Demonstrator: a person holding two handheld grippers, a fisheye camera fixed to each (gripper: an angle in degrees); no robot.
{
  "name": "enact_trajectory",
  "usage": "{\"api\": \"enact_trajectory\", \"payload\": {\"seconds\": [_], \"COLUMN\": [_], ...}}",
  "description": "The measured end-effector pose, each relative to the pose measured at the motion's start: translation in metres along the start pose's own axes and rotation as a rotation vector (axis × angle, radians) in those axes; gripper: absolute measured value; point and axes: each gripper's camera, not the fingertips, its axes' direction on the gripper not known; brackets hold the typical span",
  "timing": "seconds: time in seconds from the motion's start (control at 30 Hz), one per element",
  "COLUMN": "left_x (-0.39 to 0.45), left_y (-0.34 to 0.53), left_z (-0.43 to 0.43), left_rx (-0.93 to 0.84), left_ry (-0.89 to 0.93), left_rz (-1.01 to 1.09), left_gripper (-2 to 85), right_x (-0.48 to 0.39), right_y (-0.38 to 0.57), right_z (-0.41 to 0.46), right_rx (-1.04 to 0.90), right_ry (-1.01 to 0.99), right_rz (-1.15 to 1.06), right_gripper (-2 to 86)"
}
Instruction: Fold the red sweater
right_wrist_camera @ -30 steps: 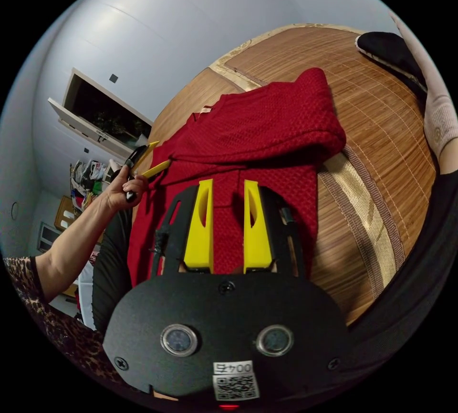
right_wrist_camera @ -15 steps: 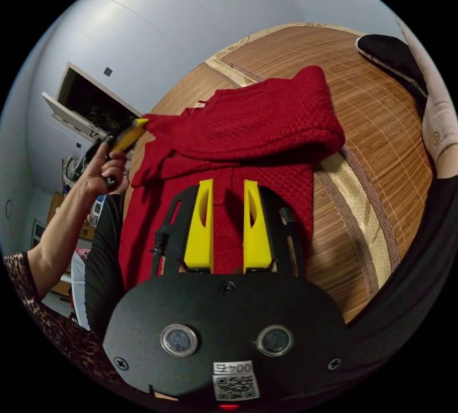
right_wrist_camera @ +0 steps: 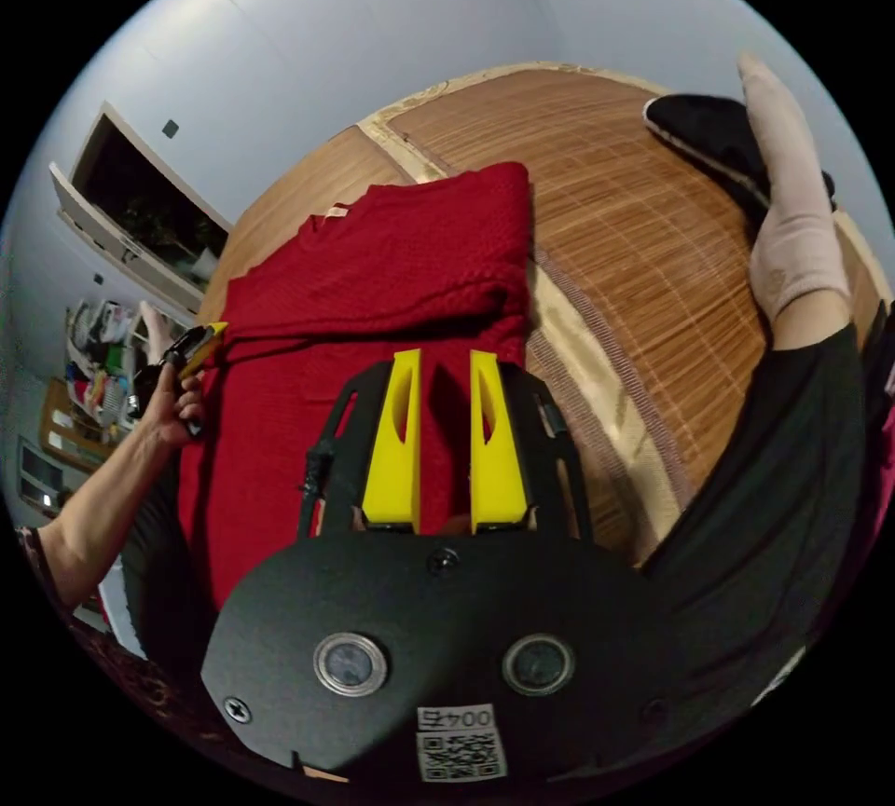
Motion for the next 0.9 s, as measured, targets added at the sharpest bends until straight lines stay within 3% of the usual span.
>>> {"api": "enact_trajectory", "payload": {"seconds": [0.3, 0.53, 0.67, 0.77, 0.9], "left_x": [-0.023, -0.032, -0.034, -0.036, -0.039], "left_y": [0.022, 0.025, 0.025, 0.024, 0.022], "left_z": [0.02, 0.024, 0.025, 0.027, 0.027], "left_rx": [0.028, 0.029, 0.033, 0.028, 0.026], "left_ry": [0.06, 0.093, 0.092, 0.095, 0.104], "left_rz": [-0.001, -0.007, -0.001, 0.003, 0.003], "left_gripper": [2.4, 2.3, 2.3, 2.3, 2.3], "right_x": [-0.032, -0.037, -0.046, -0.023, -0.013], "right_y": [-0.011, -0.018, -0.012, -0.012, -0.012], "right_z": [0.0, 0.001, -0.02, 0.001, -0.005], "right_rx": [0.051, 0.056, 0.172, 0.055, 0.05], "right_ry": [0.388, 0.362, 0.485, 0.5, 0.489], "right_rz": [-0.278, -0.351, -0.417, -0.362, -0.347], "right_gripper": [8.5, 6.4, 3.9, 4.0, 4.3]}}
